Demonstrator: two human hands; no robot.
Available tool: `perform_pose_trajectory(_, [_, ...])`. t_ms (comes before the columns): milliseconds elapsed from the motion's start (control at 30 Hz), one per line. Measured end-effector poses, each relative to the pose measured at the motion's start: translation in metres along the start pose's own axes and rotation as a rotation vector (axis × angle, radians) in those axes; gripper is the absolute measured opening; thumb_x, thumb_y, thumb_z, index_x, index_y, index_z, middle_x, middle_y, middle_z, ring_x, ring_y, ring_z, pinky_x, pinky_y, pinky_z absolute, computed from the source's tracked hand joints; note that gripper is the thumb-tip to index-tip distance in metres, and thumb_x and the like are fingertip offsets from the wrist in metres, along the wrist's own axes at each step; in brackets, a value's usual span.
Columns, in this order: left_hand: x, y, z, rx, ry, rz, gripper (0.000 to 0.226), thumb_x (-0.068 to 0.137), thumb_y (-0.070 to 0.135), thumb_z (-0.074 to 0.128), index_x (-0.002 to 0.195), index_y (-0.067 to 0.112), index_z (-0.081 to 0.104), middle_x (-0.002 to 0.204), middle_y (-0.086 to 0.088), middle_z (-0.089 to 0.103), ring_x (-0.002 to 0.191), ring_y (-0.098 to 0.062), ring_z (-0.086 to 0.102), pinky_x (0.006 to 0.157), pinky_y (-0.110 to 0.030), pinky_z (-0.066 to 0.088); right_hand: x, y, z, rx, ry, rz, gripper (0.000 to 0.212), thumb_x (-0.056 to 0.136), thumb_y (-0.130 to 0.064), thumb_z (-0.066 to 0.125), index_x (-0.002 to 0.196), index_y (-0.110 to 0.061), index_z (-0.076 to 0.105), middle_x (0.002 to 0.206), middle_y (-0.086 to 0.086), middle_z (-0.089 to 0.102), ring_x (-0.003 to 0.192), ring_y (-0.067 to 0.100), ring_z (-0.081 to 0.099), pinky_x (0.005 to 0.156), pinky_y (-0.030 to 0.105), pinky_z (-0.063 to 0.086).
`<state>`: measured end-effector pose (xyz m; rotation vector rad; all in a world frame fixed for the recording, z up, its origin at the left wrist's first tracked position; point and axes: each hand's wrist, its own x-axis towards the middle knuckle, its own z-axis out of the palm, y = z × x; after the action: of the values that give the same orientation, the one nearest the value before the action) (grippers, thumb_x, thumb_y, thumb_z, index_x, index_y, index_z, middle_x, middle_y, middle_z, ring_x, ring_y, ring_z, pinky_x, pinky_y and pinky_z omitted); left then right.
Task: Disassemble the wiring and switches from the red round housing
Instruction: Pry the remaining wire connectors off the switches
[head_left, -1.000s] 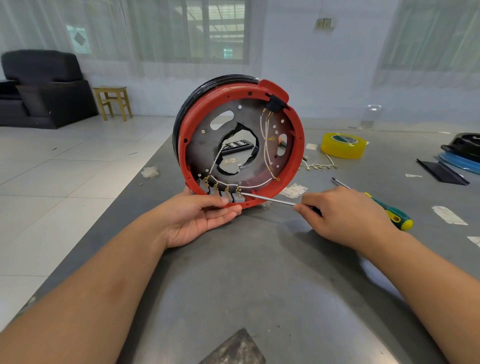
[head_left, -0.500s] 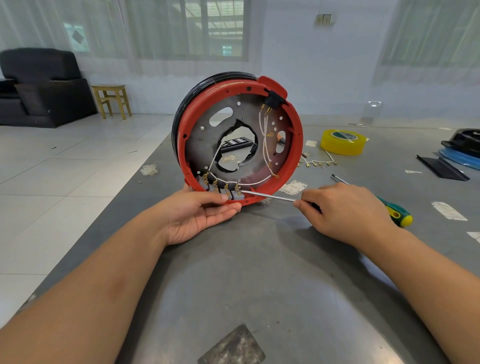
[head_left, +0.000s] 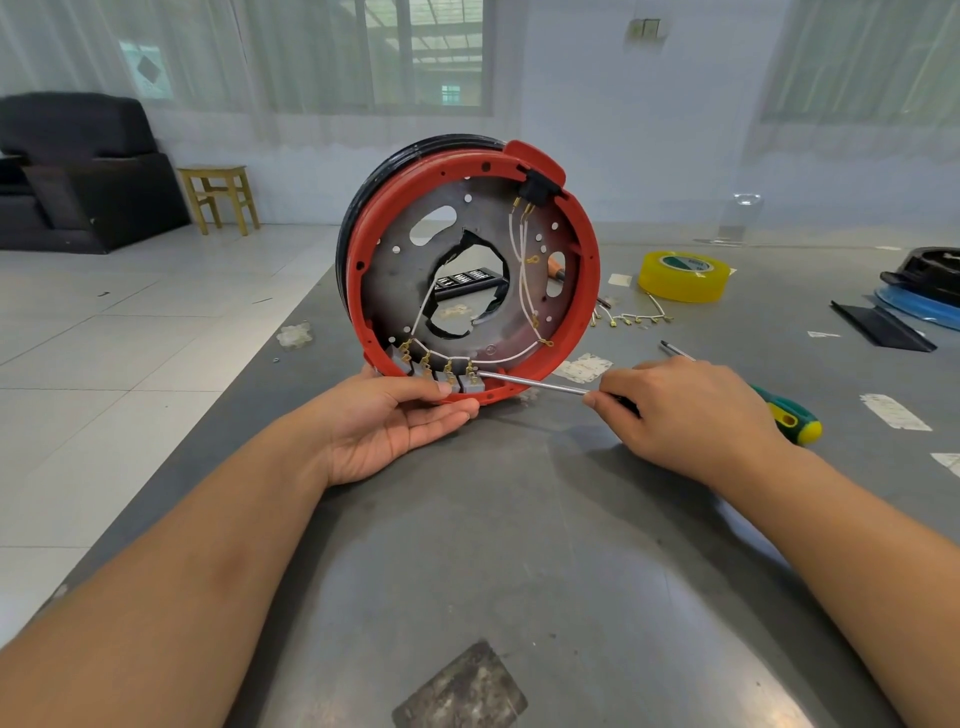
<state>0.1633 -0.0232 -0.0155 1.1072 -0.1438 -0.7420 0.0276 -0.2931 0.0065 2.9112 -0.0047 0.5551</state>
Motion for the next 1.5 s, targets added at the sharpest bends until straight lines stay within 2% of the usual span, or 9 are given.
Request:
perform_pose_trajectory(233, [0.000, 0.000, 0.000, 0.008, 0.005, -0.012, 0.064, 0.078, -0.013, 0.071, 0.139, -0.012, 0.052, 0.117, -0.036, 0.071, 0.106, -0.046, 0.075, 0.073, -0.037, 0.066, -0.001, 0.000, -0.001, 0.035, -0.019, 0.009, 0.038, 0.103, -0.061, 0.030, 0.084, -0.036, 0.052, 0.073, -0.009, 0.056, 0.065, 0.009, 0.054, 0.051, 0.028, 0.046])
perform_pose_trajectory(333, [0.001, 0.001, 0.001, 0.002, 0.024, -0.012, 0.072, 0.084, -0.018, 0.065, 0.150, -0.001, 0.042, 0.118, -0.036, 0.071, 0.106, -0.046, 0.075, 0.072, -0.038, 0.066, -0.001, 0.001, 0.000, 0.049, -0.020, 0.004, 0.040, 0.102, -0.061, 0.031, 0.081, -0.034, 0.052, 0.071, -0.009, 0.056, 0.064, 0.009, 0.054, 0.049, 0.026, 0.040])
perform_pose_trajectory(433, [0.000, 0.001, 0.002, 0.016, 0.026, -0.013, 0.083, 0.077, -0.017, 0.068, 0.152, 0.002, 0.041, 0.119, -0.036, 0.071, 0.105, -0.045, 0.075, 0.072, -0.037, 0.066, 0.000, 0.003, 0.002, 0.075, -0.027, -0.002, 0.041, 0.102, -0.061, 0.032, 0.078, -0.034, 0.052, 0.068, -0.010, 0.056, 0.062, 0.008, 0.053, 0.049, 0.026, 0.037])
perform_pose_trajectory(733, [0.001, 0.001, 0.003, 0.033, 0.032, -0.011, 0.068, 0.091, -0.019, 0.062, 0.152, 0.004, 0.042, 0.118, -0.034, 0.072, 0.106, -0.043, 0.076, 0.074, -0.037, 0.066, -0.001, 0.005, 0.005, 0.089, -0.009, -0.005, 0.043, 0.102, -0.060, 0.034, 0.075, -0.032, 0.054, 0.062, -0.011, 0.053, 0.060, 0.011, 0.055, 0.055, 0.036, 0.056])
perform_pose_trajectory(900, [-0.001, 0.001, 0.006, 0.035, 0.052, -0.009, 0.066, 0.091, -0.020, 0.061, 0.151, 0.002, 0.044, 0.114, -0.034, 0.073, 0.102, -0.042, 0.077, 0.070, -0.035, 0.065, -0.001, 0.004, 0.005, 0.138, -0.036, 0.005, 0.045, 0.101, -0.061, 0.036, 0.065, -0.037, 0.042, 0.060, -0.012, 0.051, 0.059, 0.008, 0.053, 0.052, 0.032, 0.052])
perform_pose_trajectory(1000, [-0.001, 0.001, 0.007, 0.035, 0.073, -0.010, 0.064, 0.092, -0.021, 0.059, 0.150, -0.001, 0.043, 0.111, -0.035, 0.073, 0.100, -0.042, 0.077, 0.067, -0.034, 0.065, -0.003, 0.002, 0.007, 0.130, -0.005, 0.025, 0.046, 0.101, -0.061, 0.035, 0.063, -0.036, 0.041, 0.059, -0.012, 0.048, 0.060, 0.010, 0.051, 0.049, 0.028, 0.041])
perform_pose_trajectory(1133, [0.000, 0.002, 0.007, 0.041, 0.100, -0.025, 0.039, 0.094, -0.016, 0.057, 0.133, -0.017, 0.056, 0.106, -0.036, 0.074, 0.094, -0.039, 0.079, 0.064, -0.031, 0.065, -0.005, -0.004, 0.008, 0.070, 0.051, 0.034, 0.046, 0.101, -0.062, 0.031, 0.066, -0.034, 0.041, 0.060, -0.012, 0.044, 0.063, 0.018, 0.052, 0.046, 0.025, 0.030])
perform_pose_trajectory(1267, [0.000, 0.002, 0.007, 0.052, 0.097, -0.047, 0.011, 0.095, -0.014, 0.058, 0.102, -0.013, 0.066, 0.100, -0.034, 0.075, 0.090, -0.038, 0.080, 0.063, -0.030, 0.064, -0.007, -0.007, 0.007, 0.027, 0.082, 0.046, 0.047, 0.101, -0.063, 0.027, 0.081, -0.031, 0.057, 0.073, -0.009, 0.059, 0.070, 0.020, 0.060, 0.050, 0.028, 0.044])
perform_pose_trajectory(1500, [-0.001, 0.002, 0.009, 0.039, 0.118, -0.054, 0.010, 0.094, -0.014, 0.059, 0.092, -0.011, 0.068, 0.100, -0.033, 0.075, 0.092, -0.040, 0.079, 0.063, -0.031, 0.065, -0.008, -0.014, 0.004, -0.038, 0.098, 0.052, 0.054, 0.101, -0.063, 0.021, 0.095, -0.033, 0.066, 0.086, -0.011, 0.065, 0.077, 0.017, 0.064, 0.048, 0.024, 0.037])
